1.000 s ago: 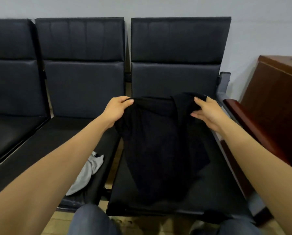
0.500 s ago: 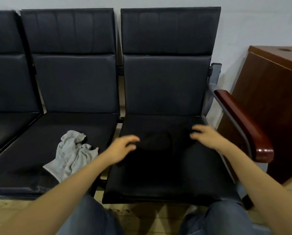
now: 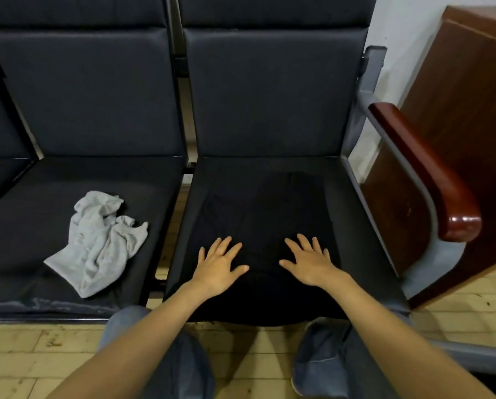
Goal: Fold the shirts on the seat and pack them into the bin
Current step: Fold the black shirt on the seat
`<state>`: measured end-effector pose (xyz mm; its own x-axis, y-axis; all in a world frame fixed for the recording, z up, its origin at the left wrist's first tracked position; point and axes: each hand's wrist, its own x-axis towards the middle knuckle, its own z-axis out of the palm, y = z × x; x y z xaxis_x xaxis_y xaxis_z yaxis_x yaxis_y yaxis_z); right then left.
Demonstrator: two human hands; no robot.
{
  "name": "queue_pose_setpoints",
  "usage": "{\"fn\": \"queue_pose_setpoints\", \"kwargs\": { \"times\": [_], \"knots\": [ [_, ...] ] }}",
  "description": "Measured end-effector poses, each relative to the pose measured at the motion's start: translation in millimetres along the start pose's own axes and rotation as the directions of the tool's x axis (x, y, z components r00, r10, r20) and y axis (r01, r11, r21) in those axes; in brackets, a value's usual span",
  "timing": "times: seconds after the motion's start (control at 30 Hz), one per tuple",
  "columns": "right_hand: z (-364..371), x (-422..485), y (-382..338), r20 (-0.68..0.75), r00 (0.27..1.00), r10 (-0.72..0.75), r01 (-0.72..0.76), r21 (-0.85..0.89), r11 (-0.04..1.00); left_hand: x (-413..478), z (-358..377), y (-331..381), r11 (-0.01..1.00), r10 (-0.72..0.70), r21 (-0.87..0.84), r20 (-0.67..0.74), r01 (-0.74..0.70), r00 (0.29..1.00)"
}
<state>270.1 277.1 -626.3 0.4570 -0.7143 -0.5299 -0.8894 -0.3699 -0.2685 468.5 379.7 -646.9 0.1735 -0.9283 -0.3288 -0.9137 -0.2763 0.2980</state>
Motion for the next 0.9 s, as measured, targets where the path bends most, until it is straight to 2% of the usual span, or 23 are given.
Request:
{"fn": "queue_pose_setpoints", "kwargs": {
  "times": [0.1,0.17,0.23,0.3,0.4,0.57,0.63,0.7,0.77,0.83,0.9],
  "knots": [
    [-0.7,10.3,9.0,-0.071,0.997,-0.011,0.010,-0.007,1.000,8.9,-0.5,-7.3,0.996,0.018,-0.084,-0.121,-0.028,0.992],
    [0.1,16.7,16.7,-0.117,0.993,-0.025,0.027,0.016,0.999,14.0,-1.7,-13.5,0.969,-0.013,-0.245,-0.206,-0.039,0.979],
    [3.6,21.8,21.5,-0.163,0.986,-0.029,0.034,0.030,0.999,18.4,-4.2,-18.3,0.917,-0.134,-0.400,-0.307,0.000,0.942],
    [7.0,25.0,21.9,-0.197,0.980,-0.026,0.034,0.040,0.999,23.2,-8.2,-23.0,0.915,-0.273,-0.383,-0.365,0.124,0.890],
    [7.8,27.5,21.7,-0.232,0.972,-0.019,0.030,0.044,0.999,25.7,-14.7,-28.5,0.909,-0.392,-0.274,-0.304,0.314,0.868],
    [8.8,27.3,18.0,-0.260,0.965,-0.020,0.036,0.057,0.998,15.4,-27.3,-27.9,0.914,-0.403,-0.105,-0.111,0.392,0.909],
    [9.2,26.0,16.0,-0.290,0.957,-0.009,0.033,0.077,0.997,10.4,-31.5,-31.2,0.908,-0.409,-0.136,-0.082,0.397,0.909],
    [9.1,24.4,13.5,-0.348,0.937,-0.039,0.070,0.076,0.995,5.6,-32.9,-35.1,0.881,-0.409,-0.294,-0.080,0.371,0.909],
    [10.3,22.3,8.9,-0.461,0.870,-0.177,0.227,0.055,0.972,2.3,-32.7,-32.4,0.817,-0.383,-0.505,-0.115,0.278,0.916],
    [13.0,17.3,-0.4,-0.520,0.791,-0.322,0.423,0.085,0.902,0.3,-33.3,-21.0,0.656,-0.332,-0.744,-0.135,0.125,0.934],
    [16.8,8.4,-16.9,-0.473,0.795,-0.378,0.530,0.241,0.813,-2.7,-35.2,-3.3,0.505,-0.245,-0.862,-0.184,-0.037,0.952]
  ]
}}
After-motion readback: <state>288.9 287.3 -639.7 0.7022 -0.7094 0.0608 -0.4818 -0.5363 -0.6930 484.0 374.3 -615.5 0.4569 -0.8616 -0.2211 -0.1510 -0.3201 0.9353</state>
